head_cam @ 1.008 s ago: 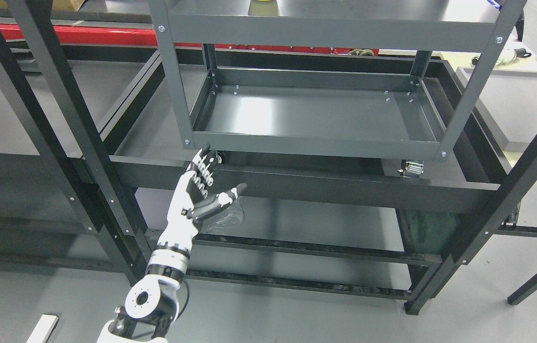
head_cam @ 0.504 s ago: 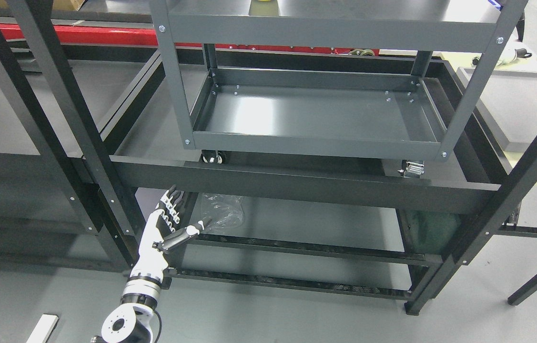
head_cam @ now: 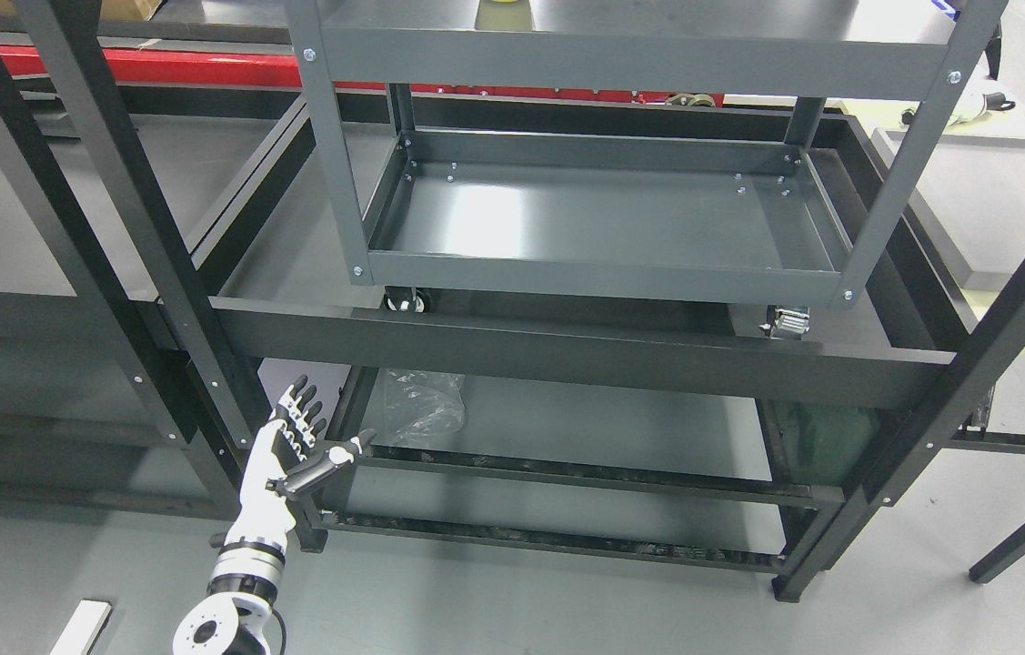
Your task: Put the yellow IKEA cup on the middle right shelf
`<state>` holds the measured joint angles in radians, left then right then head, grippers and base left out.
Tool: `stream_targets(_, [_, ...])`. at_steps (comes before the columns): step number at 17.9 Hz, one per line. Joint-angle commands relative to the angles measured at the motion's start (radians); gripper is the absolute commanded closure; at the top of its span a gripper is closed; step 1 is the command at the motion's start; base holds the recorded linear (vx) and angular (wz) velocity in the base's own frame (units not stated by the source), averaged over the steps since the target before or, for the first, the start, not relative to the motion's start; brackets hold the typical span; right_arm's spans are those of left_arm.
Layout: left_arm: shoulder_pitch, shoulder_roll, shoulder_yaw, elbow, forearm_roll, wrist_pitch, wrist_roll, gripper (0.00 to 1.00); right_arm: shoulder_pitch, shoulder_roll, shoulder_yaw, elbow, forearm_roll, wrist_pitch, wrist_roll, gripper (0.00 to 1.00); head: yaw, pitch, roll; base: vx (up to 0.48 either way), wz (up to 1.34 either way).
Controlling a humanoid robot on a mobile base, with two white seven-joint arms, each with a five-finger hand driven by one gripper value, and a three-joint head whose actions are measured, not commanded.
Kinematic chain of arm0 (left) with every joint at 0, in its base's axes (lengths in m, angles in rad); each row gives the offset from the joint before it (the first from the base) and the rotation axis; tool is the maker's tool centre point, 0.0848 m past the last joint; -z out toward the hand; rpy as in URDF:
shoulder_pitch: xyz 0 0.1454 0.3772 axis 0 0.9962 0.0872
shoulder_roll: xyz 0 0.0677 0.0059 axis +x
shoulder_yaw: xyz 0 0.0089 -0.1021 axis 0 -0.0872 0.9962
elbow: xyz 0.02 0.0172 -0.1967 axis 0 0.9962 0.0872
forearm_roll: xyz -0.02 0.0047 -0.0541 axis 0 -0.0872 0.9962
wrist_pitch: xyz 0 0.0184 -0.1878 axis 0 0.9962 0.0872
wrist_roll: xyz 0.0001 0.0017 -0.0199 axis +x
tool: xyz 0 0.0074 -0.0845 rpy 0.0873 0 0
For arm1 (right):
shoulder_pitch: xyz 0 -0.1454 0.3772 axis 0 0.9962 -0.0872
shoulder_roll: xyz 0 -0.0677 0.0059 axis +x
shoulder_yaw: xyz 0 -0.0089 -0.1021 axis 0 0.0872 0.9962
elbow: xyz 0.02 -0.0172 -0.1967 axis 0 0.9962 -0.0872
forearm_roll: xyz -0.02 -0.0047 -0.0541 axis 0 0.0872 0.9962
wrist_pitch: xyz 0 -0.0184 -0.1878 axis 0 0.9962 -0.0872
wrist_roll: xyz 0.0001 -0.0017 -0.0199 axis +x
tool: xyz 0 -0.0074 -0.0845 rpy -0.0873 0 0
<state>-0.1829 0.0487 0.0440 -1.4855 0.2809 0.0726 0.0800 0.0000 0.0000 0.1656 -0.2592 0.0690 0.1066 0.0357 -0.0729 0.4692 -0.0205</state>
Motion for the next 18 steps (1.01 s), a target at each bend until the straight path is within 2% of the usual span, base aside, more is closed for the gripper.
stream_targets(1, [0.002,0.007,0.037,0.025,0.0,-0.008,-0.005,0.01,0.005,-0.017,0.0,0.0,0.0,-0.001,0.0,0.01,0.0,0.0,0.0,0.0,0.0])
stream_targets(6, [0.01,0.045,0.03,0.027,0.0,-0.1,-0.065,0.01,0.006,-0.017,0.0,0.0,0.0,-0.001,0.0,0.01,0.0,0.0,0.0,0.0,0.0])
stream_targets(12, [0.007,0.042,0.022,0.024,0.0,-0.114,-0.08,0.01,0.006,-0.017,0.0,0.0,0.0,-0.001,0.0,0.01,0.0,0.0,0.0,0.0,0.0])
stream_targets(15, [-0.01,0.04,-0.01,0.018,0.0,-0.215,-0.082,0.01,0.006,-0.017,0.0,0.0,0.0,0.001,0.001,0.01,0.0,0.0,0.0,0.0,0.0])
stream_targets(18, [-0.044,0.036,-0.026,0.013,0.001,-0.221,-0.08,0.01,0.006,-0.017,0.0,0.0,0.0,-0.001,0.0,0.01,0.0,0.0,0.0,0.0,0.0])
